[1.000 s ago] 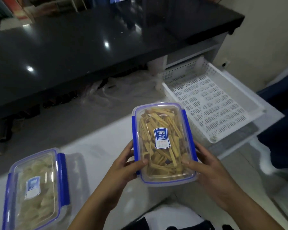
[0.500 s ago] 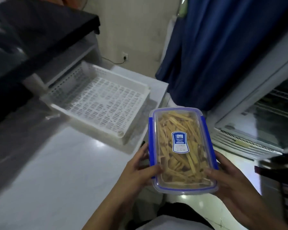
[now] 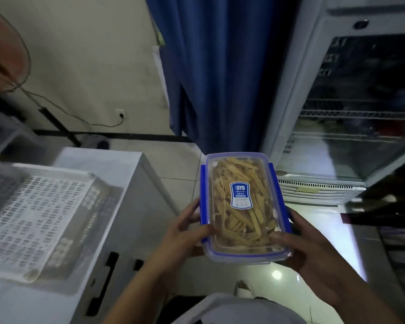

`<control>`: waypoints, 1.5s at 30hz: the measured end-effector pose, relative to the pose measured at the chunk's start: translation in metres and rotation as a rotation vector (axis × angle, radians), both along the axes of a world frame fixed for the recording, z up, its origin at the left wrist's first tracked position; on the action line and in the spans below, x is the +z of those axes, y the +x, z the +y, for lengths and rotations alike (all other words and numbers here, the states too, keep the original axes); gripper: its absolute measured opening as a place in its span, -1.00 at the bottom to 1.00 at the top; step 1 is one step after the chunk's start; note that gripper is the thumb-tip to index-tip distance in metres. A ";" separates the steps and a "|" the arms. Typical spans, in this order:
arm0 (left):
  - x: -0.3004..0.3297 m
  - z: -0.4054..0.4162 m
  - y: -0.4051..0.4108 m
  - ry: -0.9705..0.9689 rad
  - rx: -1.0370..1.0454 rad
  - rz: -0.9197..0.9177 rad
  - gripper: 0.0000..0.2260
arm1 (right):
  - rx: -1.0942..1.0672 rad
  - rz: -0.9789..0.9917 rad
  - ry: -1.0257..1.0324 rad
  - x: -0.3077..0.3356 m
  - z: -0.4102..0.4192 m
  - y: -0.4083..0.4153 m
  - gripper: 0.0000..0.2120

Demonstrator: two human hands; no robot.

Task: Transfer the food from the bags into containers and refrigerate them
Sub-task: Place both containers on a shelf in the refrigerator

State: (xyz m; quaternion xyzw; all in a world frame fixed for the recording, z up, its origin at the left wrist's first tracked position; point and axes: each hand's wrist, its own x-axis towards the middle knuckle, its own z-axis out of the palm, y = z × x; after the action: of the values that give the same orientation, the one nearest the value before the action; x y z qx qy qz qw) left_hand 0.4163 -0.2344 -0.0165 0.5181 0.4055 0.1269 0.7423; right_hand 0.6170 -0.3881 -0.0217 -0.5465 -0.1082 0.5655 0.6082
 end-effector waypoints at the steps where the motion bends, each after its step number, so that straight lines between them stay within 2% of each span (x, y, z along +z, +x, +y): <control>1: 0.000 0.000 0.017 0.005 -0.022 0.012 -0.35 | -0.014 -0.007 -0.009 0.000 -0.002 0.014 -0.33; 9: 0.005 0.029 0.144 0.014 -0.282 0.050 -0.48 | -0.294 0.036 -0.050 -0.009 -0.023 0.095 -0.50; 11: 0.011 0.048 0.185 0.061 -0.324 0.038 -0.45 | -0.396 0.039 -0.060 -0.008 -0.027 0.111 -0.52; 14: 0.012 0.094 0.267 0.229 -0.300 0.065 -0.30 | -0.533 0.028 -0.071 -0.001 -0.030 0.134 -0.56; 18: 0.002 0.149 0.387 0.477 -0.327 0.040 -0.37 | -0.697 0.008 -0.103 0.008 -0.025 0.160 -0.55; 21: -0.002 0.179 0.457 0.499 -0.330 -0.037 -0.35 | -0.818 0.018 -0.137 0.016 -0.018 0.176 -0.52; 24: -0.010 0.205 0.505 0.470 -0.208 -0.162 -0.47 | -0.922 0.012 -0.174 0.022 -0.010 0.190 -0.42; 28: -0.025 0.216 0.525 0.427 -0.055 -0.208 -0.53 | -1.031 0.052 -0.214 0.016 -0.004 0.204 -0.43; 38: -0.043 0.218 0.520 0.499 -0.024 -0.238 -0.63 | -1.101 0.097 -0.226 0.011 0.007 0.205 -0.56; 45: -0.040 0.120 0.459 0.501 0.046 -0.225 -0.63 | -1.121 0.013 -0.134 0.017 -0.036 0.200 -0.51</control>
State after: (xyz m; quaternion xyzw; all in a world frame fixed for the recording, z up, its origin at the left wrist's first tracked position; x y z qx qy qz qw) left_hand 0.8751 -0.1141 -0.0569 0.6590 0.2880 0.2970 0.6282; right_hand 0.8169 -0.4241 -0.0048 -0.5543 0.2384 0.1648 0.7802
